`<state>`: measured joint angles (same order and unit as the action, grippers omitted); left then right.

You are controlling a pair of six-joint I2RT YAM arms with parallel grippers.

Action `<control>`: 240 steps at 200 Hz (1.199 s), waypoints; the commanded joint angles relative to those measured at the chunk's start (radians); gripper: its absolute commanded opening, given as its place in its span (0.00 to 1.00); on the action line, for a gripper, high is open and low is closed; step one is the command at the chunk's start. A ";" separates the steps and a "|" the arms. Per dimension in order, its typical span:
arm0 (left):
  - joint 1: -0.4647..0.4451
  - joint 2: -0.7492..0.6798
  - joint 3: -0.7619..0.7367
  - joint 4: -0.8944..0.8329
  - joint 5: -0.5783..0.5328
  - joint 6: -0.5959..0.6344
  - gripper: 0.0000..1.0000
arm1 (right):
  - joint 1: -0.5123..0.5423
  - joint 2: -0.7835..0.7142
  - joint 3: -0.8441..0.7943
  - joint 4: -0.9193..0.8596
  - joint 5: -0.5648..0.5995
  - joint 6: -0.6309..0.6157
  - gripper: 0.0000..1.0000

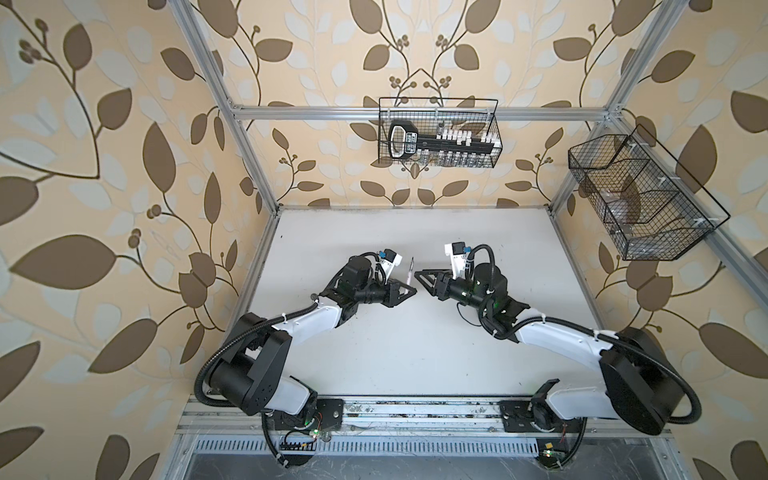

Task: Insert the pens into the pen caps
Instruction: 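Close the left gripper on the pink pen, nib up, and release the right gripper, then reach the right gripper down to the pink cap and grasp it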

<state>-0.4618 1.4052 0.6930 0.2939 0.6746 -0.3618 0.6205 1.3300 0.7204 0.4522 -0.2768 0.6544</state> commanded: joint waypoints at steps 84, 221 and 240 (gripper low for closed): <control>0.019 -0.563 -0.111 -0.257 -0.817 0.147 0.00 | 0.110 0.457 0.642 -0.914 0.132 -0.573 0.55; 0.019 -0.503 -0.096 -0.263 -0.823 0.142 0.00 | 0.229 0.840 0.905 -0.985 0.259 -0.627 0.50; 0.019 -0.503 -0.096 -0.265 -0.828 0.141 0.00 | 0.228 0.851 0.907 -0.966 0.257 -0.626 0.48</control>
<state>-0.4503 0.9188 0.5827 0.0101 -0.1158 -0.2359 0.8505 2.1525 1.5997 -0.5343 -0.0368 0.0471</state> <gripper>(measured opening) 0.118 0.495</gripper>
